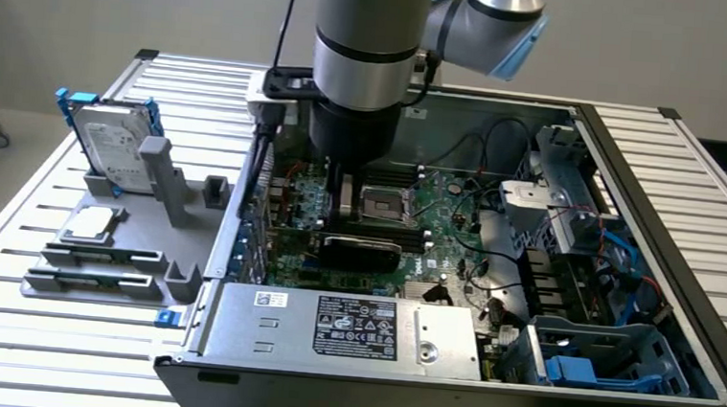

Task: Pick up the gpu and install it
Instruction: 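Press down on the gpu until it lock into place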

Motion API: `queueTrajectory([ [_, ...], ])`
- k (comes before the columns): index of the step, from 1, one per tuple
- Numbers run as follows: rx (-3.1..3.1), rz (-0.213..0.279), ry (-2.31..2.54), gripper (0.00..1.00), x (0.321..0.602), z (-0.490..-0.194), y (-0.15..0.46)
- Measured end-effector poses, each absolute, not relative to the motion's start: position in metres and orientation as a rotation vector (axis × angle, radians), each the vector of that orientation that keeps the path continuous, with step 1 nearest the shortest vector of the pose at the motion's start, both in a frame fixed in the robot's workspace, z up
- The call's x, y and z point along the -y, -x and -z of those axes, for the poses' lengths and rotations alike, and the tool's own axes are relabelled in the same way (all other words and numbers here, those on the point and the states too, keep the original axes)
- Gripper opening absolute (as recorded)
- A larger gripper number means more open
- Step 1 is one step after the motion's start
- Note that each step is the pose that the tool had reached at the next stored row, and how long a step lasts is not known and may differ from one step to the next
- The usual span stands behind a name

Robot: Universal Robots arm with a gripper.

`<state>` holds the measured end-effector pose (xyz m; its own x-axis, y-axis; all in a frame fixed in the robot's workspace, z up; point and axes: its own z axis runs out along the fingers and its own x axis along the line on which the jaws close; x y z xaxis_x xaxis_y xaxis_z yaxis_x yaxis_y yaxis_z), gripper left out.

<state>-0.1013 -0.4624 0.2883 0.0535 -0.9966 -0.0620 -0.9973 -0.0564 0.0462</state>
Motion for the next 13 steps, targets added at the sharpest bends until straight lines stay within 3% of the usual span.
queueTrajectory([
  [13,-2.155,-0.119,2.277,0.11,0.464,-0.293,0.12],
])
